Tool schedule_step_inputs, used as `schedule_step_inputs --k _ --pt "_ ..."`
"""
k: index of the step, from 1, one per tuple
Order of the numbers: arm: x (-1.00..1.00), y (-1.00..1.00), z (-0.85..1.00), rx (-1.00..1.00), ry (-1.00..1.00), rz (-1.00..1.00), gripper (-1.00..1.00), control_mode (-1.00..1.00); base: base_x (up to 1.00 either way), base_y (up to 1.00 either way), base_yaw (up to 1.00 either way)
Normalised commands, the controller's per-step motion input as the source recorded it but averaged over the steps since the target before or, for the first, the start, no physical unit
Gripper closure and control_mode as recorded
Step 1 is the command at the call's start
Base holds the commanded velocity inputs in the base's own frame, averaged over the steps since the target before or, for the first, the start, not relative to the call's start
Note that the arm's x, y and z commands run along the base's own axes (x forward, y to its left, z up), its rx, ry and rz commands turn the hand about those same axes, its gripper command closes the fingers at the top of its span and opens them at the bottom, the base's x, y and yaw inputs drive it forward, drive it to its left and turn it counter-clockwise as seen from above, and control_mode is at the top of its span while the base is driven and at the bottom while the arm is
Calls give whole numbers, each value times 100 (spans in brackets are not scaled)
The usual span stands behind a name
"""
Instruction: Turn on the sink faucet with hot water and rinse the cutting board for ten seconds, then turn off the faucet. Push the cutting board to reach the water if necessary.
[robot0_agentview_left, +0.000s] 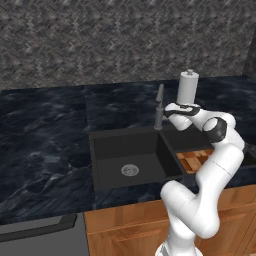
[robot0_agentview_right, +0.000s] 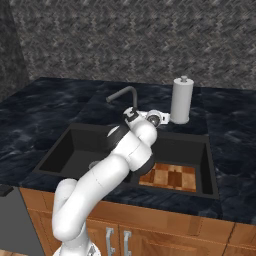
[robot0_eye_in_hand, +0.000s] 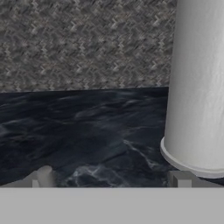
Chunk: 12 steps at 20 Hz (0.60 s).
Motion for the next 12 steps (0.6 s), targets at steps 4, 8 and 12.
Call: schedule_step_inputs --k 4,8,12 --pt "3 0 0 0 0 0 -100 -100 0 0 0" --pt "1 0 0 0 0 0 -100 -100 0 0 0" --pt "0 0 0 0 0 0 -100 -100 0 0 0"
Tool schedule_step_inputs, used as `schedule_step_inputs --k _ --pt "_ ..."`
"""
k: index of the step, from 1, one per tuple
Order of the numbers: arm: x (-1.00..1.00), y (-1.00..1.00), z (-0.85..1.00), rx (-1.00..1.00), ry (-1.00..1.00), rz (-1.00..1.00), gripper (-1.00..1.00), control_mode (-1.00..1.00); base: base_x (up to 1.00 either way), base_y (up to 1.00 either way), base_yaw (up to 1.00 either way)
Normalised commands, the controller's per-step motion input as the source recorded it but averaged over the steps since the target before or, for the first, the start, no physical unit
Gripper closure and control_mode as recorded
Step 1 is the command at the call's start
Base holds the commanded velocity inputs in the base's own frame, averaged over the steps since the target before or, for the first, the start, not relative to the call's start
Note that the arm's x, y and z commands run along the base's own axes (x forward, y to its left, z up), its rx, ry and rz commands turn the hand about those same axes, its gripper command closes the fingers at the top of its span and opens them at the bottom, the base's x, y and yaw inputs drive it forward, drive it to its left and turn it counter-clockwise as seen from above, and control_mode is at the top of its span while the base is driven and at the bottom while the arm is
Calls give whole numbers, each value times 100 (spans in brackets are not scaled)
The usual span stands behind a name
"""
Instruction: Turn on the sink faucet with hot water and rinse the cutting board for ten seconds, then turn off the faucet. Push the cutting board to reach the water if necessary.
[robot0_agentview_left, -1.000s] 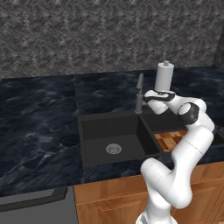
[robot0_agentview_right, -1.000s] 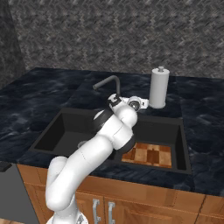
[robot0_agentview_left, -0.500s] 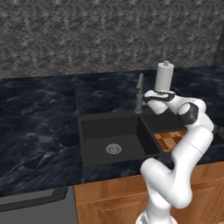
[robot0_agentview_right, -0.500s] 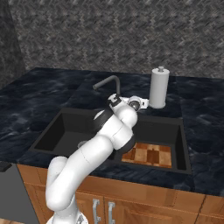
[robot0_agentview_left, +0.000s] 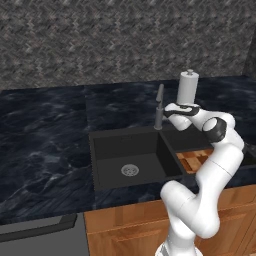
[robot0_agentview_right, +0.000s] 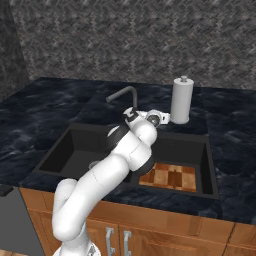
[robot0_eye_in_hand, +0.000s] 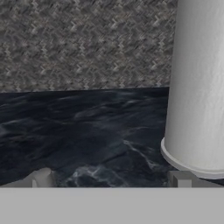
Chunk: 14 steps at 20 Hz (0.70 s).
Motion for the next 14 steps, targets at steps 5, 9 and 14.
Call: schedule_step_inputs --k 5,9,14 --pt "0 -16 0 0 0 0 -100 -100 0 0 0" --pt "0 -22 0 0 0 0 -100 -100 0 0 0" --pt "0 -29 0 0 0 0 -100 -100 0 0 0"
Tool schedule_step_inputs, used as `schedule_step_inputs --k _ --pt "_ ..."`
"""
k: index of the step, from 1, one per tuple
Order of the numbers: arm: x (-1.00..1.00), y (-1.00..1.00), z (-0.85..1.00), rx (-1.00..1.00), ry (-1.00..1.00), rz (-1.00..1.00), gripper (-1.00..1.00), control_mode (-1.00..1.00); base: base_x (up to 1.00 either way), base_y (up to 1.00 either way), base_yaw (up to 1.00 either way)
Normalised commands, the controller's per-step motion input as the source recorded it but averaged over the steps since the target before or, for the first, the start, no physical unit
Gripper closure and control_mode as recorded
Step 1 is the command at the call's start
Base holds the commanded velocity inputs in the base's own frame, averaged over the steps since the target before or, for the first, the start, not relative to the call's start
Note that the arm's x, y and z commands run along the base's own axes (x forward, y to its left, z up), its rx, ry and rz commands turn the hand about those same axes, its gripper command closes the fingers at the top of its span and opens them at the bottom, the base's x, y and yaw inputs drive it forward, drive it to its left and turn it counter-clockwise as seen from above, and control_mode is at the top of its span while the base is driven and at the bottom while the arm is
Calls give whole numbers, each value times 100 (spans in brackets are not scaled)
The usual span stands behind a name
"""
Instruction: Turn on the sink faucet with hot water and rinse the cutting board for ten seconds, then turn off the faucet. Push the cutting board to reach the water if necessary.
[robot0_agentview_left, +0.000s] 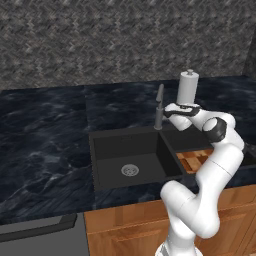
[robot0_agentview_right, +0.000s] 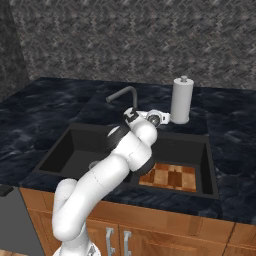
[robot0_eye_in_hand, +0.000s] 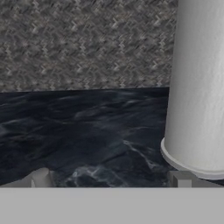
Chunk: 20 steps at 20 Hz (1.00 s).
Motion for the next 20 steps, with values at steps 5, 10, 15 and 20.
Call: schedule_step_inputs --k 5,10,15,20 --pt "-7 -46 0 0 0 0 -100 -100 0 0 0" --pt "-14 -49 0 0 0 0 -100 -100 0 0 0" --pt "-15 -43 0 0 0 0 -100 -100 0 0 0" --pt "-16 -39 0 0 0 0 -100 -100 0 0 0"
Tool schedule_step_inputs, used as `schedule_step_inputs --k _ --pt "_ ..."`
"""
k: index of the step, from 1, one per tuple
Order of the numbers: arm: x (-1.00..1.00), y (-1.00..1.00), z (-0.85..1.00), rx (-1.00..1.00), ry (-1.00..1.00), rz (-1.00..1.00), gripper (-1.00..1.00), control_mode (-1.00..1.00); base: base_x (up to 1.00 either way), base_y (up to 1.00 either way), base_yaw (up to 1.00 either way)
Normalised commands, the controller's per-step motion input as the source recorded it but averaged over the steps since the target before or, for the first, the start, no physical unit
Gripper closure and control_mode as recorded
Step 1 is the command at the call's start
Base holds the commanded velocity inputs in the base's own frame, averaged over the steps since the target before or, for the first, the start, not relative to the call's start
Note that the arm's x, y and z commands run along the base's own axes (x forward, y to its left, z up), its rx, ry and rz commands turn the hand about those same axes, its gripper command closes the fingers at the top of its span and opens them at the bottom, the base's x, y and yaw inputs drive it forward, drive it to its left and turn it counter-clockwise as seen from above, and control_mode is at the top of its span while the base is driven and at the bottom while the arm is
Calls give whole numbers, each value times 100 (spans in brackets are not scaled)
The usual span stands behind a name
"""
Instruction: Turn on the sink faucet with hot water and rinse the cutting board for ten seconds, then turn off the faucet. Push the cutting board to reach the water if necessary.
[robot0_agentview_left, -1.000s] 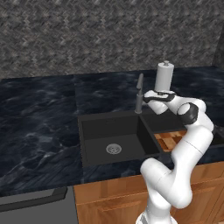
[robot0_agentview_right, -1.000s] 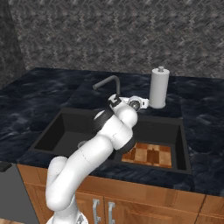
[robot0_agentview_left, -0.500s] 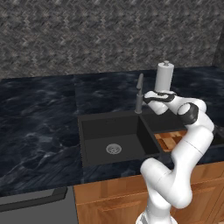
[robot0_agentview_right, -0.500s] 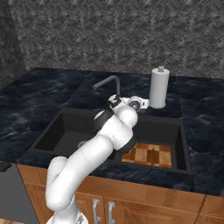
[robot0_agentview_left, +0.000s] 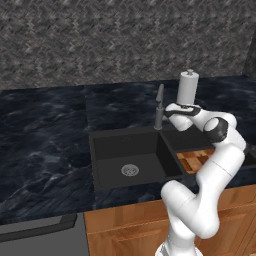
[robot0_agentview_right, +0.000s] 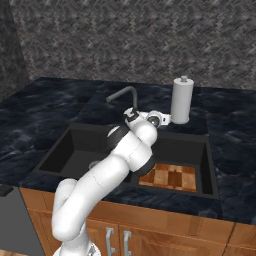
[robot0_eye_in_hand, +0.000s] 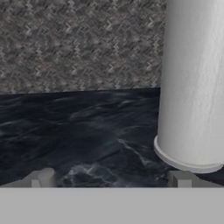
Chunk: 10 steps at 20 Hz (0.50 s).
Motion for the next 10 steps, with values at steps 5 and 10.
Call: schedule_step_inputs --k 5,10 --pt "-15 -37 -1 0 0 0 -100 -100 0 0 0" --pt "-14 -39 -1 0 0 0 -100 -100 0 0 0"
